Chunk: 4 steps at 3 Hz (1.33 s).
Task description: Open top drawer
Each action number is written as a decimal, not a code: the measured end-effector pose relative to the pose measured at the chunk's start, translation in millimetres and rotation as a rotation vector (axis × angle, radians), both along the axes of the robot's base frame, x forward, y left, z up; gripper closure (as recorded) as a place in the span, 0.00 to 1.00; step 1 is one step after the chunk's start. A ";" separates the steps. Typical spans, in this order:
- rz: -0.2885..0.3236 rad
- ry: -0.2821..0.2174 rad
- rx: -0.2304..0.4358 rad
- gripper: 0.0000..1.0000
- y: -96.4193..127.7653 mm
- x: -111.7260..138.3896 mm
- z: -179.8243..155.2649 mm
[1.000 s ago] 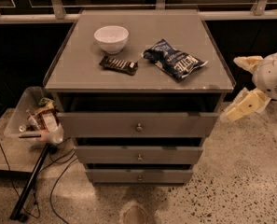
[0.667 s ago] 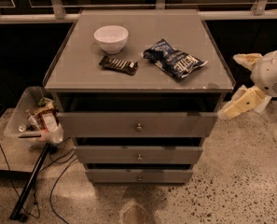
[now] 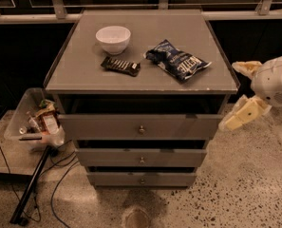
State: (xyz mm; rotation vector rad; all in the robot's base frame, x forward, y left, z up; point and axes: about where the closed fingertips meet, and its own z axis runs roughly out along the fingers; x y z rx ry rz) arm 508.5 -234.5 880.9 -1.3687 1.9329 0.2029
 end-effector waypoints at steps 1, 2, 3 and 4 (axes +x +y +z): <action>0.107 0.038 -0.061 0.00 26.4 -29.8 -20.9; 0.155 0.030 -0.123 0.00 29.4 -45.2 -35.7; 0.141 0.011 -0.155 0.00 18.2 -50.2 -57.0; 0.066 -0.013 -0.189 0.00 1.5 -36.0 -85.7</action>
Offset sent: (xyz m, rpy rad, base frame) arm -0.0610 0.0289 -0.0548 -0.1957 0.0175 0.2060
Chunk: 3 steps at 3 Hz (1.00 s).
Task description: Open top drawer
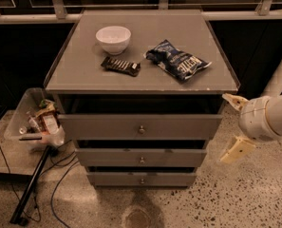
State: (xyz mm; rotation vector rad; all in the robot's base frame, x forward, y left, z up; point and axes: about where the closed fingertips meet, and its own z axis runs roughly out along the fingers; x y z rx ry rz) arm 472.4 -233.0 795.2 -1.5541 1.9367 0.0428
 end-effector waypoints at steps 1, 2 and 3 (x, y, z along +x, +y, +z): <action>0.004 -0.003 -0.004 0.00 1.7 -0.4 0.6; 0.060 0.002 -0.006 0.00 22.1 7.0 -13.0; 0.117 0.017 -0.003 0.00 44.2 21.6 -35.7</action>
Offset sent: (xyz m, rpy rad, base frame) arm 0.0186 0.0491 -0.0356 -0.0068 0.0133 0.1390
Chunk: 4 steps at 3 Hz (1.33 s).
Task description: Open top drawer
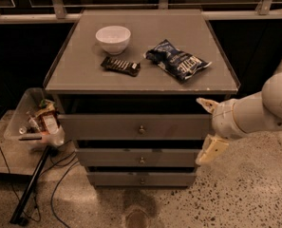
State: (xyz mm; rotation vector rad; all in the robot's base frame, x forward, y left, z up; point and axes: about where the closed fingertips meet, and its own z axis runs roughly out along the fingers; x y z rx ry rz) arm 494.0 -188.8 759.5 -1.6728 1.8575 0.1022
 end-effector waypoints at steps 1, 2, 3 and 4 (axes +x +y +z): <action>0.037 -0.023 0.002 0.00 22.2 34.8 -44.7; 0.038 -0.023 0.002 0.00 22.2 34.8 -44.7; 0.057 -0.022 0.018 0.00 27.5 39.4 -49.4; 0.081 -0.026 0.053 0.00 38.4 55.5 -60.4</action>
Offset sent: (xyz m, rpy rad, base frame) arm 0.0556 0.0300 -0.0641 0.0098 -0.0538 0.0434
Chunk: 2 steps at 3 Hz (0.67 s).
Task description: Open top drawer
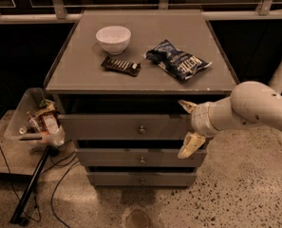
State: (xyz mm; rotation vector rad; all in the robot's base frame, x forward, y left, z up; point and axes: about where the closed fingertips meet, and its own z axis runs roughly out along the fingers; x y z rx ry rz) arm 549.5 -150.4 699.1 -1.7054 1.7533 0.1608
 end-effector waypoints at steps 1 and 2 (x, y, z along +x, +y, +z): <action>0.006 0.011 0.023 0.00 6.5 15.5 -16.9; 0.007 0.014 0.037 0.00 10.8 31.6 -33.5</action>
Offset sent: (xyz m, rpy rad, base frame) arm 0.0524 0.0126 -0.0516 0.0515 0.0121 0.0013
